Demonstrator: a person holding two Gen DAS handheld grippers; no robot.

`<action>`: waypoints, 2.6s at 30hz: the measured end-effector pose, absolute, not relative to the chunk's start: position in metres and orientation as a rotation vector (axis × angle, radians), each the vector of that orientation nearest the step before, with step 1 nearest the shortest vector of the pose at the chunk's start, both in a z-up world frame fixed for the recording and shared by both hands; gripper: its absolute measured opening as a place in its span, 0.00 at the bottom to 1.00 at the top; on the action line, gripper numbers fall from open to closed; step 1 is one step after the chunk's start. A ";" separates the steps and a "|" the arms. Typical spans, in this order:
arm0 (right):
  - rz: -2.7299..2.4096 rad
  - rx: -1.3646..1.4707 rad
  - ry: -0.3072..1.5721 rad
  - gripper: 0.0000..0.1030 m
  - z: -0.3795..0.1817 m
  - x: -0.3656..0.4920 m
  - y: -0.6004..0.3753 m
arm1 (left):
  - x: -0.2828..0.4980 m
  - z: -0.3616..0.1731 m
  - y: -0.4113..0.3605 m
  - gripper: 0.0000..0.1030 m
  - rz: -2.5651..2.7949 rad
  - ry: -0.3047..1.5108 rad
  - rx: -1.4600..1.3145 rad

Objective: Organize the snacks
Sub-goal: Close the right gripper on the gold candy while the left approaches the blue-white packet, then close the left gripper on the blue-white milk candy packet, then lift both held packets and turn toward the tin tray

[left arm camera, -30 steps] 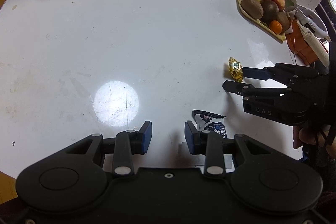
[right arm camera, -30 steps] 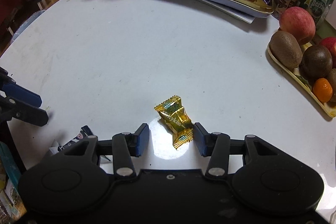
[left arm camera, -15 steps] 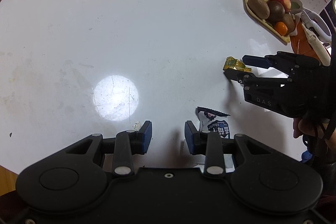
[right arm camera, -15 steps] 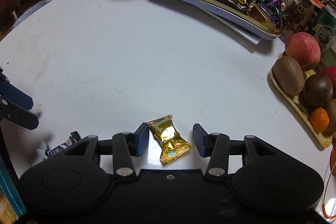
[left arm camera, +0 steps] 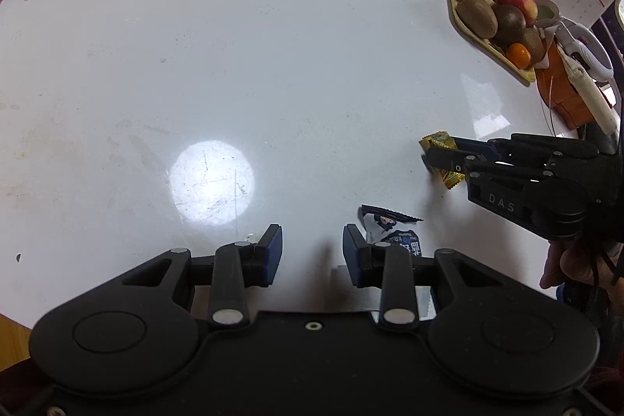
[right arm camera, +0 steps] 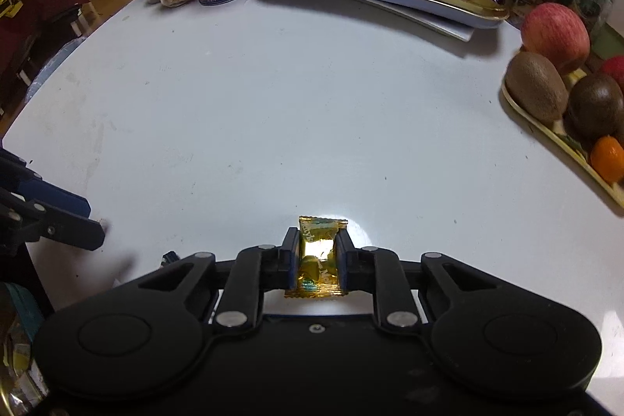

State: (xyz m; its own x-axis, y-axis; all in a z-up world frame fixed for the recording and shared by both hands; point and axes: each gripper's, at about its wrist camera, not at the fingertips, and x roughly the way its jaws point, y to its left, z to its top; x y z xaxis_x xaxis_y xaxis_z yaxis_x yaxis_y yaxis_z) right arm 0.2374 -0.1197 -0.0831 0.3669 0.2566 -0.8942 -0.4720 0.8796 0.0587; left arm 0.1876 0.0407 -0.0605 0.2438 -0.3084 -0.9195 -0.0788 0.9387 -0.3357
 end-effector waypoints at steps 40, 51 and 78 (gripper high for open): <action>0.274 0.432 1.034 0.21 -0.018 0.177 -0.209 | 0.203 -0.078 -0.051 0.38 -0.201 1.357 -0.053; 0.255 0.396 1.124 0.21 -0.047 0.192 -0.187 | 0.194 -0.070 -0.013 0.38 -0.090 1.259 -0.067; 0.238 0.310 1.174 0.21 -0.062 0.194 -0.171 | 0.187 -0.064 -0.009 0.38 -0.013 1.163 -0.035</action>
